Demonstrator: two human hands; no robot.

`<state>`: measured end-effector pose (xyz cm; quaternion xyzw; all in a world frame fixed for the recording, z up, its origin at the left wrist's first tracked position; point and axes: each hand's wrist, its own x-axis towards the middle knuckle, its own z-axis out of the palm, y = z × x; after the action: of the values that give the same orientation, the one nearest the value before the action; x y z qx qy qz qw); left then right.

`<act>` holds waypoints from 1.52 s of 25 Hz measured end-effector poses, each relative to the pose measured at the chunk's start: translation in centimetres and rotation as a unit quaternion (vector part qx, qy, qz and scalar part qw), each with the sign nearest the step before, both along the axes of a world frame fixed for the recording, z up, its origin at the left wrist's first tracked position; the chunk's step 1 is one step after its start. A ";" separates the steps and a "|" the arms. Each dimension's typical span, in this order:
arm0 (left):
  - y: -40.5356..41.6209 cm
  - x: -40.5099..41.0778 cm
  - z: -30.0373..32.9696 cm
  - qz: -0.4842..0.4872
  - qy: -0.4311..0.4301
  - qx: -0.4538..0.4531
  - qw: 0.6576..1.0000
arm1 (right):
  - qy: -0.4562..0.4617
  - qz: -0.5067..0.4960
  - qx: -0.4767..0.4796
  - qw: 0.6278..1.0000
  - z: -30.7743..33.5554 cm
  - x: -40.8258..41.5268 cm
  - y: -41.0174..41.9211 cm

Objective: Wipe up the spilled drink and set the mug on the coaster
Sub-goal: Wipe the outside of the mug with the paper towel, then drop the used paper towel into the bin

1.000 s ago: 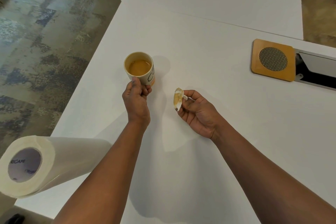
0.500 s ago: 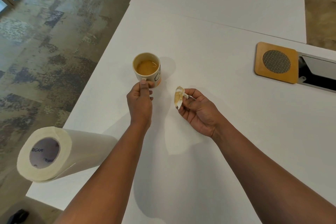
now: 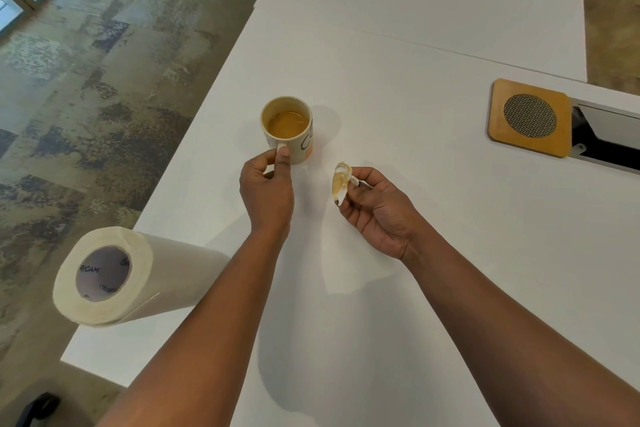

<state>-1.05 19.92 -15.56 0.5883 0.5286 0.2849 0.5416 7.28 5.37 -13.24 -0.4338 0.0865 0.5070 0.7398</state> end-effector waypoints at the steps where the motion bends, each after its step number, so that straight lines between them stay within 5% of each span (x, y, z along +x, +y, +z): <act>1: -0.1 0.0 0.1 0.016 0.007 -0.011 1.000 | 0.001 -0.001 -0.003 1.000 0.0 -0.1 0.1; 5: -2.6 -0.3 1.7 0.050 0.001 -0.048 0.998 | 0.000 -0.007 -0.022 1.000 0.1 -0.4 0.3; 13: -6.3 -3.4 4.4 -0.099 -0.048 -0.107 0.988 | -0.069 0.049 -0.051 0.995 0.6 -2.2 0.3; 21: -8.4 -12.5 3.9 -0.040 -0.036 -0.120 0.991 | -0.121 0.176 -0.087 0.973 -0.6 -7.9 -0.5; 27: -12.4 -25.0 3.0 0.139 -0.026 -0.073 0.987 | -0.234 0.292 -0.114 0.920 -2.5 -14.0 0.4; 31: -12.6 -31.1 1.8 0.290 -0.028 -0.065 0.955 | -0.380 0.355 -0.156 0.840 -2.8 -16.6 0.7; 34: -11.3 -34.3 -0.7 0.370 0.031 -0.130 0.919 | -0.483 0.394 -0.149 0.768 -3.1 -18.2 0.3; 38: -9.4 -36.6 -5.3 0.381 0.108 -0.209 0.894 | -0.524 0.402 -0.143 0.737 -3.5 -18.8 0.6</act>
<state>-37.67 10.54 -20.87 0.2425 0.8146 0.2870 0.4418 -11.48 5.94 -16.70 -0.7262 -0.4254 0.4316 0.3245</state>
